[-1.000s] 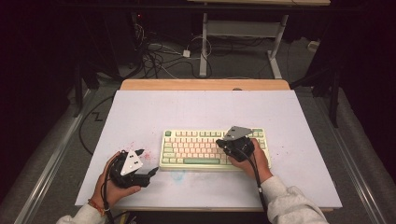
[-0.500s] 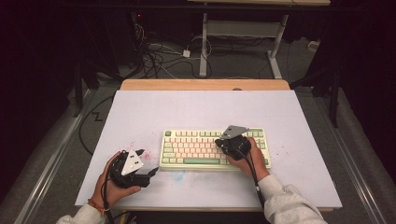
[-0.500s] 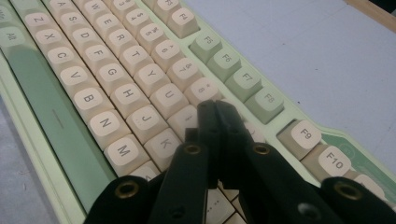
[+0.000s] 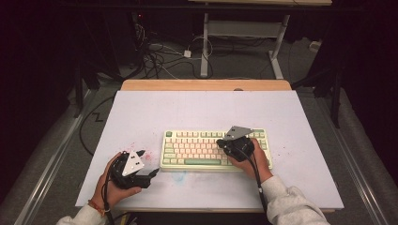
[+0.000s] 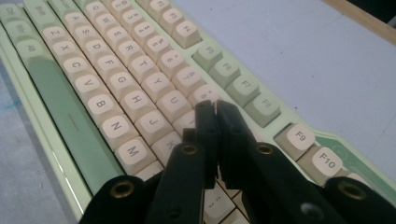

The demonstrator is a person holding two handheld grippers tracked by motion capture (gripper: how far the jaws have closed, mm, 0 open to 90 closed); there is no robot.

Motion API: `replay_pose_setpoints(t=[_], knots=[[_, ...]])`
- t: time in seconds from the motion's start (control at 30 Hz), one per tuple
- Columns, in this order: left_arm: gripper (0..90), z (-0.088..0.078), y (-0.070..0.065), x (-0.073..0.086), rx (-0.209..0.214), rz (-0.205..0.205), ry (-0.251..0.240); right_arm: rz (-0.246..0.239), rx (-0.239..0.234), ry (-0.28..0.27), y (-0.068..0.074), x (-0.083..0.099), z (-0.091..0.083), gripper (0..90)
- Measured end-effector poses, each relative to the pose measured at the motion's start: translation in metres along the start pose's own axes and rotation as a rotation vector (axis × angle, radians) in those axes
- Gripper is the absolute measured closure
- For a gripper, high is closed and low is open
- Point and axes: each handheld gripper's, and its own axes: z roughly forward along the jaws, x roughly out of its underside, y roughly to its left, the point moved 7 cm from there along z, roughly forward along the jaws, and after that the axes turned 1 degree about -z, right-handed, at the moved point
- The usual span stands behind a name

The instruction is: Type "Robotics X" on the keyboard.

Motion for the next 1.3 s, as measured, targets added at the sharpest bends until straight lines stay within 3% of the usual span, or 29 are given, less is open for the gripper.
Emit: replay_pose_setpoints(t=[0.33, 0.63, 0.83, 0.97, 1.3], knots=[[19.9, 0.001, 0.000, 0.000, 0.000, 0.001, 0.005, 0.005, 0.008, -0.078, -0.002, -0.007, -0.017, 74.7], [19.9, 0.000, 0.000, 0.001, -0.002, 0.001, 0.008, 0.020, 0.038, -0.143, -0.003, -0.010, -0.032, 48.3], [19.8, 0.000, 0.000, 0.000, -0.002, -0.002, 0.007, 0.014, 0.086, -0.195, -0.002, -0.010, -0.046, 32.6], [19.9, 0.000, -0.001, -0.001, 0.001, -0.008, 0.000, 0.003, 0.121, -0.203, -0.001, -0.004, -0.055, 28.0], [19.9, 0.000, -0.001, -0.001, -0.006, -0.003, -0.001, 0.021, 0.170, -0.237, -0.002, 0.017, -0.078, 26.8]])
